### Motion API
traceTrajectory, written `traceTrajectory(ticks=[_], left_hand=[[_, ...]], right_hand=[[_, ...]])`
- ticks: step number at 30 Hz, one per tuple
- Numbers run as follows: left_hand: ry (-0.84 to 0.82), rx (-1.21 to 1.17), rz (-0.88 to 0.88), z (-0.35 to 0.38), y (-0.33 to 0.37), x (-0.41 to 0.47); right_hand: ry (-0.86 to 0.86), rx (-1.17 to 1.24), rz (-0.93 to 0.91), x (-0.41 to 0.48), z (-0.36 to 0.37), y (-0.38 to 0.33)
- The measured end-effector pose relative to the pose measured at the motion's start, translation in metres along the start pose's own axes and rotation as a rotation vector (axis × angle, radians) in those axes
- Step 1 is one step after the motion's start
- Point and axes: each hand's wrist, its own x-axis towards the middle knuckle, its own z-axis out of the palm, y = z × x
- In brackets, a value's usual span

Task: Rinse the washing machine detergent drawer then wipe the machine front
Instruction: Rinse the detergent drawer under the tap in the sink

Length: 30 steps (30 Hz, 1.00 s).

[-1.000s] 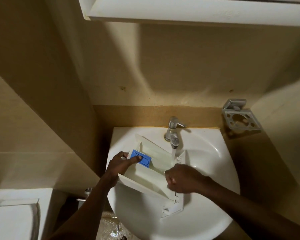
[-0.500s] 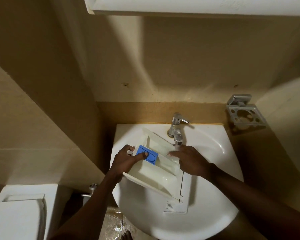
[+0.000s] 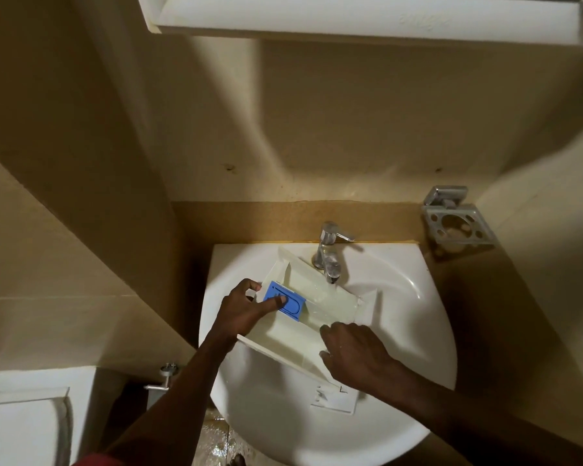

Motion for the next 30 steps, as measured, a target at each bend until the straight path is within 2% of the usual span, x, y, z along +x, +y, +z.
traceTrajectory(ticks=[5,9,12,14,16,19,22,24,30], left_hand=[[0.005,-0.006,0.008,-0.003,-0.006,0.001],[-0.01,-0.009,-0.002,-0.003,-0.007,-0.001],[-0.001,-0.02,-0.006,0.0,-0.008,-0.007],[0.006,-0.039,-0.007,0.0,-0.008,-0.011],[0.013,-0.06,-0.02,-0.001,-0.01,-0.011],[0.019,-0.057,-0.04,-0.001,-0.009,-0.01],[0.031,-0.031,-0.057,0.004,-0.002,-0.011],[0.043,-0.014,-0.06,0.007,0.007,-0.012],[0.062,0.076,-0.03,0.007,0.032,-0.009]], right_hand=[[0.022,0.121,0.025,-0.001,0.011,0.0],[-0.057,0.325,0.125,0.011,-0.005,0.027],[-0.091,0.518,0.106,0.022,-0.009,0.04],[-0.017,0.66,0.152,0.031,-0.011,0.048],[0.032,0.54,0.123,0.039,-0.017,0.055],[-0.005,0.276,0.053,0.041,-0.01,0.061],[-0.117,-0.009,0.002,0.031,0.003,0.058],[-0.132,-0.068,0.013,0.015,0.005,0.053],[0.12,-0.037,-0.11,-0.005,0.017,0.053]])
